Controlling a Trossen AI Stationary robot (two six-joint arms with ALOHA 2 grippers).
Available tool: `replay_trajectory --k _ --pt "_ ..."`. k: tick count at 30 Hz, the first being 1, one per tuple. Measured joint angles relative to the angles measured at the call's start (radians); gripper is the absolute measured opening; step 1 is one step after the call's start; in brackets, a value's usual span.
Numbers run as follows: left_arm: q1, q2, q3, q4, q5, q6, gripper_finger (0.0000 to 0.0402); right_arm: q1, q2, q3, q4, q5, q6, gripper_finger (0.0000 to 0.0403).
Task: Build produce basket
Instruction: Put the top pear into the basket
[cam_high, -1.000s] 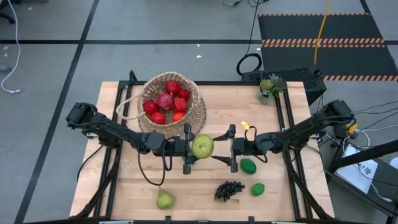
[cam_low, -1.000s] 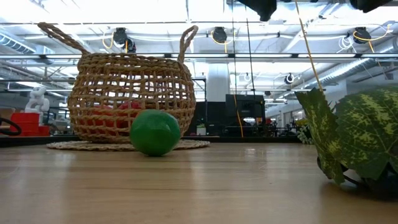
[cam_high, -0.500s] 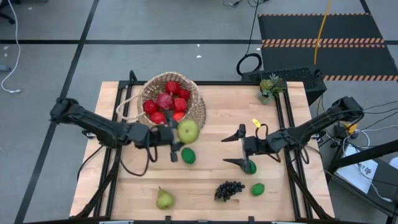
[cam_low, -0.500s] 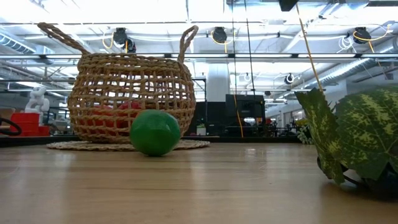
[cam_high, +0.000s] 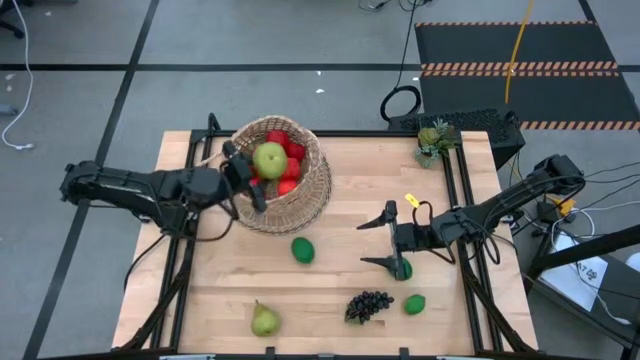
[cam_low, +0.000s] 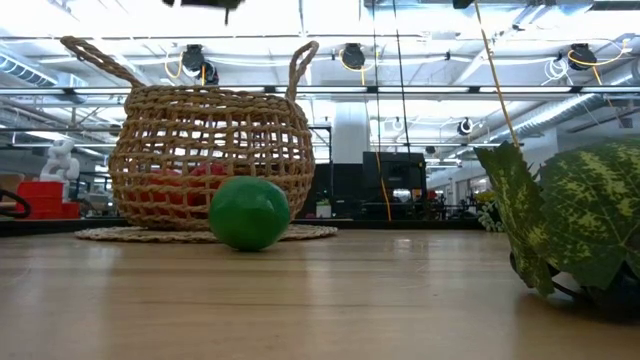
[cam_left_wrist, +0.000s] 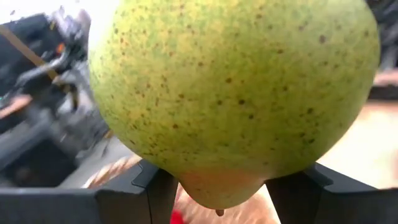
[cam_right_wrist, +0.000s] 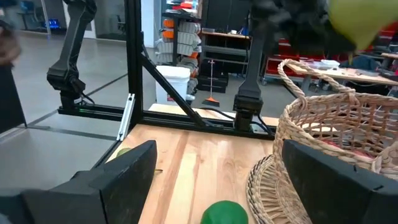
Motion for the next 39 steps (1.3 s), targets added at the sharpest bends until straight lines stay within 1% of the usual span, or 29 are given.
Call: replay_trajectory --k 3,6,8,11,16,22,28,31,34,39 --pt "0.068 0.006 0.0 -0.146 0.0 -0.06 0.0211 0.0 0.0 0.0 0.0 0.023 0.0 0.0343" --pt "0.132 0.039 0.0 -0.258 0.002 -0.114 0.0212 0.0 0.0 0.0 0.004 0.027 0.0 0.0343" --pt "0.168 0.064 0.0 -0.315 0.002 -0.144 0.0212 0.0 0.0 0.0 0.008 0.027 -0.004 0.0343" --pt "0.208 0.1 0.0 -0.357 0.009 -0.176 0.0213 0.0 0.0 0.0 0.008 0.027 -0.004 0.0343" --pt "0.238 0.16 0.0 -0.386 0.035 -0.205 0.0213 0.0 0.0 0.0 0.009 0.026 -0.004 0.0343" --pt "0.248 0.214 0.0 -0.44 0.044 -0.258 0.0214 0.0 0.0 0.0 0.009 0.026 -0.004 0.0343" --pt "0.248 0.235 0.0 -0.475 0.046 -0.314 0.0214 0.0 0.0 0.0 0.008 0.025 -0.004 0.0343" --pt "0.248 0.234 0.0 -0.467 0.045 -0.313 0.0215 0.0 0.0 0.0 0.008 0.025 -0.003 0.0343" --pt "0.248 0.234 0.0 -0.465 0.044 -0.311 0.0228 0.0 0.0 0.0 0.008 0.025 -0.003 0.0343" --pt "0.248 0.234 0.0 -0.464 0.042 -0.319 0.0269 0.0 0.0 0.0 0.008 0.025 -0.003 0.0343"
